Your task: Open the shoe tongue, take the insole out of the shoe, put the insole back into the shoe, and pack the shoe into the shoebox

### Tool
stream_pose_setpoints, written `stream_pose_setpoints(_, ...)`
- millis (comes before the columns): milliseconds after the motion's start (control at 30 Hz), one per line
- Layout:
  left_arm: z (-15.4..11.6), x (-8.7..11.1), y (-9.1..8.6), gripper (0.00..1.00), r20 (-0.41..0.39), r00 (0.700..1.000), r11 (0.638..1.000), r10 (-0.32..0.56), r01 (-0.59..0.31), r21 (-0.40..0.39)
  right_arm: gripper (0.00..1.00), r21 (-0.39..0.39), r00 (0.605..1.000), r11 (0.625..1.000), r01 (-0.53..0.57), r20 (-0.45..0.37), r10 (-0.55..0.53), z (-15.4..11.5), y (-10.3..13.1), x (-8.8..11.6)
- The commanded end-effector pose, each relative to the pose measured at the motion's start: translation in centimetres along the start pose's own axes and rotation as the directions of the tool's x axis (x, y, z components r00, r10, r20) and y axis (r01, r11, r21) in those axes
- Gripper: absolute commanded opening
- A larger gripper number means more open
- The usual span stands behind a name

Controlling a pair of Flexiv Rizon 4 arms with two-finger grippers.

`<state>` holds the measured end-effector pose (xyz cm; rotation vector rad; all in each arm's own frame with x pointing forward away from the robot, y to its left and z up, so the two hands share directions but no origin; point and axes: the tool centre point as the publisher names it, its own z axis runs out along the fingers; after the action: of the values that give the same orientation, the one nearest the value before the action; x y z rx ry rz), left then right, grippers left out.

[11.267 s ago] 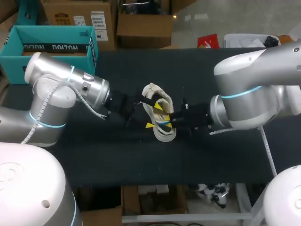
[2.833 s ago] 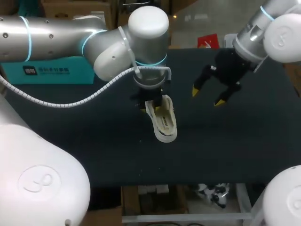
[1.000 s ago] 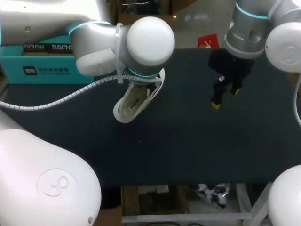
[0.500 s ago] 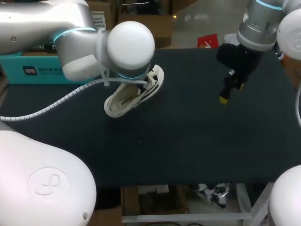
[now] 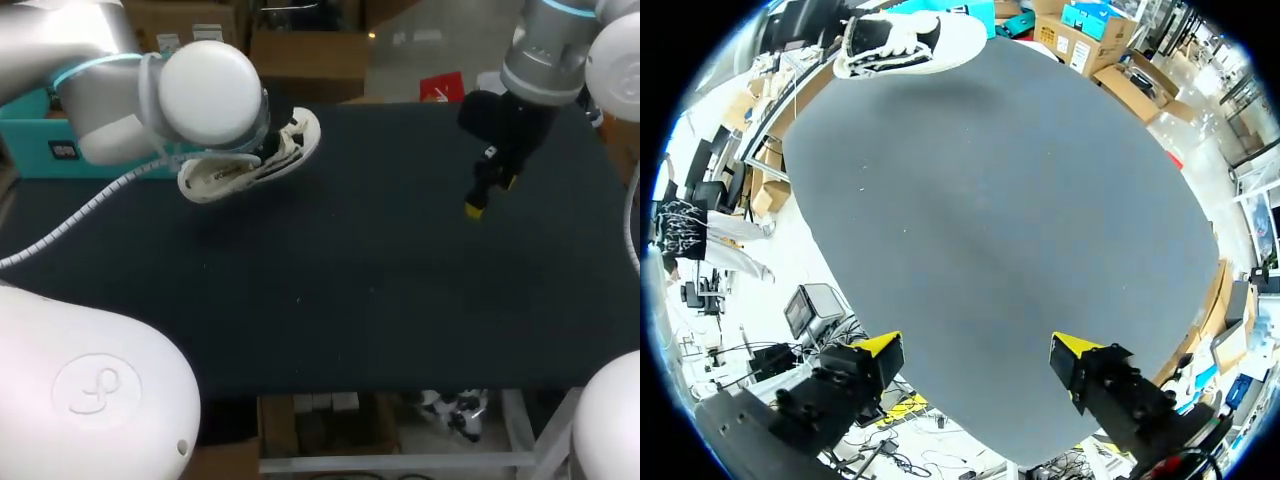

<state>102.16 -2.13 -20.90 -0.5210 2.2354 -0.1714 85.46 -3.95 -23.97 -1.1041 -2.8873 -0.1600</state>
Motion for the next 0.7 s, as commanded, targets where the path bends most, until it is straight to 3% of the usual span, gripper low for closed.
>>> stream_pose_setpoints(33,0.2,-2.8,1.0,0.00,0.002,0.999,0.997,0.049,-0.049,0.052,1.00,0.003,1.000,1.000,-0.001,0.001,0.001,-0.1,0.0,0.0)
stream_pose_setpoints(200,0.7,-5.8,1.7,0.00,0.041,0.995,0.993,0.093,-0.096,0.062,1.00,0.003,1.000,1.000,-0.001,0.001,0.001,-0.1,0.0,0.0)
stream_pose_setpoints(367,0.6,-7.2,2.8,0.00,0.075,0.991,0.992,0.108,-0.113,0.061,1.00,0.003,1.000,1.000,-0.001,0.001,0.001,-0.1,0.0,0.0)
stream_pose_setpoints(500,-0.4,-8.6,3.9,0.00,0.099,0.989,0.991,0.108,-0.114,0.067,1.00,0.017,0.988,0.992,0.127,0.082,-0.128,-0.4,0.9,0.7)
stream_pose_setpoints(700,-2.1,-10.7,5.5,0.00,0.150,0.983,0.991,0.107,-0.118,0.070,1.00,0.082,0.955,0.961,0.264,0.117,-0.272,-1.5,2.2,0.5)
